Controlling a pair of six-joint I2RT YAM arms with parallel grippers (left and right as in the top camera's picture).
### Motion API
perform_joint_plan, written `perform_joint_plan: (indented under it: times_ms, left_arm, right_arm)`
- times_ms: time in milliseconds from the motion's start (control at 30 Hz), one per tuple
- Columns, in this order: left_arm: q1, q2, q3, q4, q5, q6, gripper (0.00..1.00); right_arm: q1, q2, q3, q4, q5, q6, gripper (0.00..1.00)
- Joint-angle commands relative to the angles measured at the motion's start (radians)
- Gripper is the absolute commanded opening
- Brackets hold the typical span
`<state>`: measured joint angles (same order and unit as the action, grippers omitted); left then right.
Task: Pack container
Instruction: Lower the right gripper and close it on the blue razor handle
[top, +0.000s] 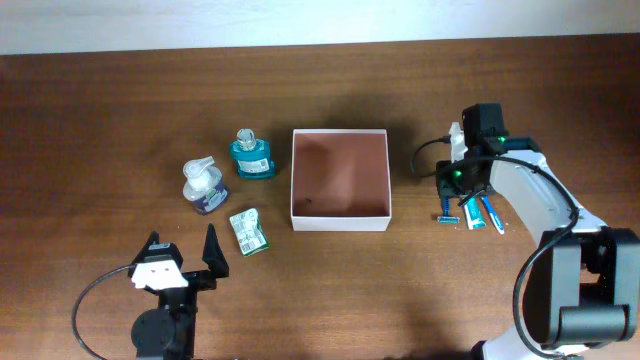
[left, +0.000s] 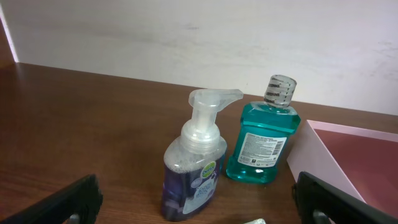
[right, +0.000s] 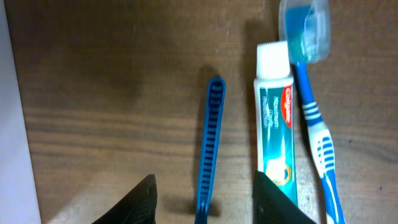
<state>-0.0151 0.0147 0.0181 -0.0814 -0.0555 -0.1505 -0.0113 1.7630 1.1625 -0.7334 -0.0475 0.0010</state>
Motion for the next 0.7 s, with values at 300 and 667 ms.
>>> perform_joint_plan:
  times_ms: [300, 667]
  left_arm:
    - [0.005, -0.009, -0.009, 0.002, 0.008, 0.009, 0.99]
    - [0.005, -0.009, -0.009, 0.002, 0.008, 0.009, 0.99]
  right_arm:
    - [0.005, 0.011, 0.018, 0.076, -0.012, 0.007, 0.41]
    - [0.005, 0.058, 0.014, 0.051, -0.013, 0.045, 0.39]
